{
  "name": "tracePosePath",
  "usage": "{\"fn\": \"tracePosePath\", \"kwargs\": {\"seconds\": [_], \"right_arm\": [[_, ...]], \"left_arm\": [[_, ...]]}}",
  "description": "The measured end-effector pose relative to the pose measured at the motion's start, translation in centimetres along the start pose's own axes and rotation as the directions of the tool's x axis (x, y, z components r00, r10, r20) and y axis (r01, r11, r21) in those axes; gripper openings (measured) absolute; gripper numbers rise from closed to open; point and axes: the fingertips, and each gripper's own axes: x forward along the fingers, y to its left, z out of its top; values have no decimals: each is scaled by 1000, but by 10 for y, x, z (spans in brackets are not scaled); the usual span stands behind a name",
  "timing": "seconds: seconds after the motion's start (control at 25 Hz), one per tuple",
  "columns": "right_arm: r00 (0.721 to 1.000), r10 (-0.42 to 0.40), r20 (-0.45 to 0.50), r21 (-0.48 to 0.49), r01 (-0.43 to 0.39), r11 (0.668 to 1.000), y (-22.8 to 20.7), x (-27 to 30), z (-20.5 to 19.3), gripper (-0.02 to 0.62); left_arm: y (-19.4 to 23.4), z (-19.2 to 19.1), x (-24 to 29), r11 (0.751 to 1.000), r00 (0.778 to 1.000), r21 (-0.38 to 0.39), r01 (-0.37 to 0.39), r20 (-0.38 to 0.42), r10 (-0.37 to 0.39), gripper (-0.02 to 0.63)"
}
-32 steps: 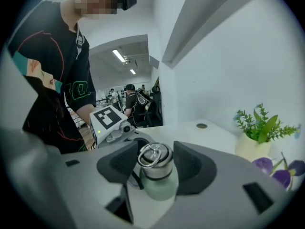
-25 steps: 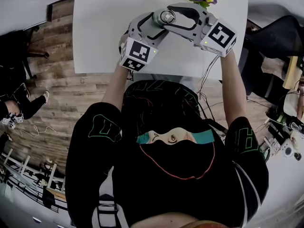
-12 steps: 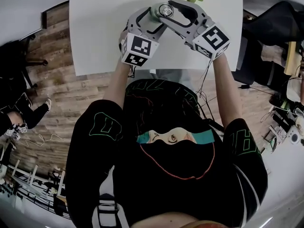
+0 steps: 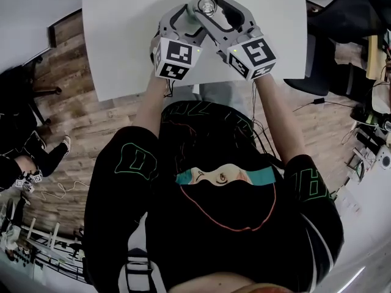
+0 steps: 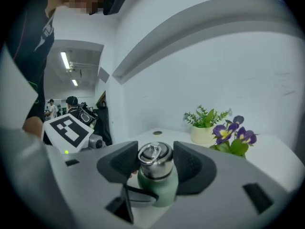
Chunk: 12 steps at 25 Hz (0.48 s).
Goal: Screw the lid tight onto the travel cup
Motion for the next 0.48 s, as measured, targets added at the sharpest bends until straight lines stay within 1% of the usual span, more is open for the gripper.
{"fn": "tracePosePath", "kwargs": {"seconds": [0.12,0.24,0.32,0.44,0.48], "right_arm": [[997,-74,17,10,74,997,-1,0,1,235],[994,-108,9,26,108,994,-2,-2,0,235],[994,-108,-7,13,108,994,-2,-1,-1,236],[996,-83,-23,-4,83,997,0,0,-3,230],[997,-70,-25,10,70,997,1,0,-4,277]], "left_arm": [[1,1,0,1000,1000,-4,-7,-1,7,321],[0,1,1,1000,1000,-7,-8,-3,8,321],[0,1,1,1000,1000,-6,-5,-4,5,321],[0,0,0,1000,1000,-5,-4,-8,4,321],[0,0,0,1000,1000,-5,-3,-11,3,321]]}}
